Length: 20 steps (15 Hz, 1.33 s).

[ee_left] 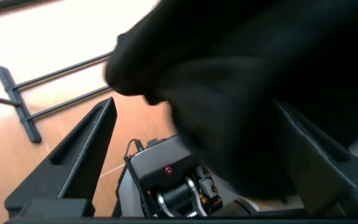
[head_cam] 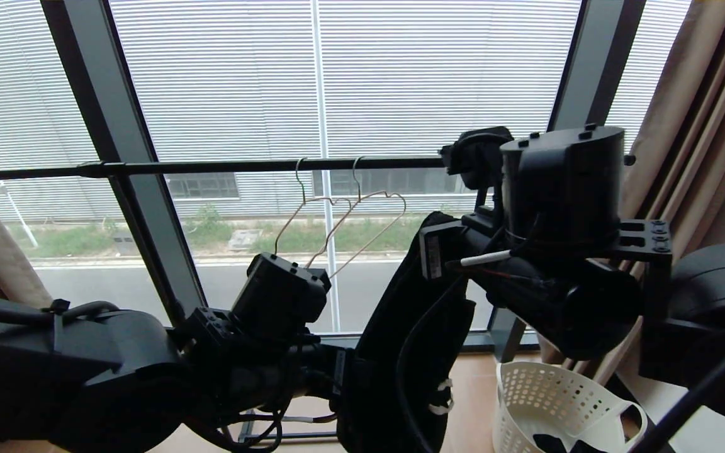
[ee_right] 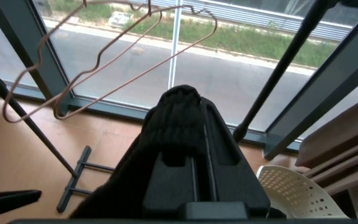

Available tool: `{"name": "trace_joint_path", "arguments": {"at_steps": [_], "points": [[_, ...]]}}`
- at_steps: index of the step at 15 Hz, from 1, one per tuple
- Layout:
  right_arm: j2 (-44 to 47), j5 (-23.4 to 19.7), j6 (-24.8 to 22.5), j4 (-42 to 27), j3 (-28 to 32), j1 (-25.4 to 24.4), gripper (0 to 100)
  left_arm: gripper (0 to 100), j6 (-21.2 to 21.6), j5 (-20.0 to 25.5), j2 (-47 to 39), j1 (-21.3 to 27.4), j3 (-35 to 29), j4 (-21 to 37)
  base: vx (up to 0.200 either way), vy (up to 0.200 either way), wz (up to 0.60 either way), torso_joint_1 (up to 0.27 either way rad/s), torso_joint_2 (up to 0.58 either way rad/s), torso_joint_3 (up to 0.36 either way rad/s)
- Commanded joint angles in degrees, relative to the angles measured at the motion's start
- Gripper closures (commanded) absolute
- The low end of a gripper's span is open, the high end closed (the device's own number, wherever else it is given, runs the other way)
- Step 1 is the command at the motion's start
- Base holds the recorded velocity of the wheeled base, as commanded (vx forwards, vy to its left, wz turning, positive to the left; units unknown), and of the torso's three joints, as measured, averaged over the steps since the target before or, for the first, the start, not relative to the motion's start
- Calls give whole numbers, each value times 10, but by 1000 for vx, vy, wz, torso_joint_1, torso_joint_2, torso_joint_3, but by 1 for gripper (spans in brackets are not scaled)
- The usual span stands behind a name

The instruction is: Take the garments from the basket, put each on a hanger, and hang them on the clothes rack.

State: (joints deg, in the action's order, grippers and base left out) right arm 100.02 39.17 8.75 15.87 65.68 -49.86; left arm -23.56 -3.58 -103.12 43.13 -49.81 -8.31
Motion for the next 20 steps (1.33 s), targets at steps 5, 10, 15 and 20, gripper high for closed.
{"name": "trace_joint_path", "arguments": {"at_steps": [5,10,15,20], "points": [[-51,-1,-2,-2,-5,1,100,0,-1,-22,-41,0,2,2,0,0,0,0,0,0],[-48,-4,-3,-1,-1,60,100,100,-15,-30,-11,0,32,2,0,0,0,0,0,0],[-49,-3,-29,6,-2,120,100,100,-13,-57,80,-9,75,3,0,0,0,0,0,0],[-43,-33,-55,7,-30,136,100,100,24,-59,139,-86,67,6,0,0,0,0,0,0]]}}
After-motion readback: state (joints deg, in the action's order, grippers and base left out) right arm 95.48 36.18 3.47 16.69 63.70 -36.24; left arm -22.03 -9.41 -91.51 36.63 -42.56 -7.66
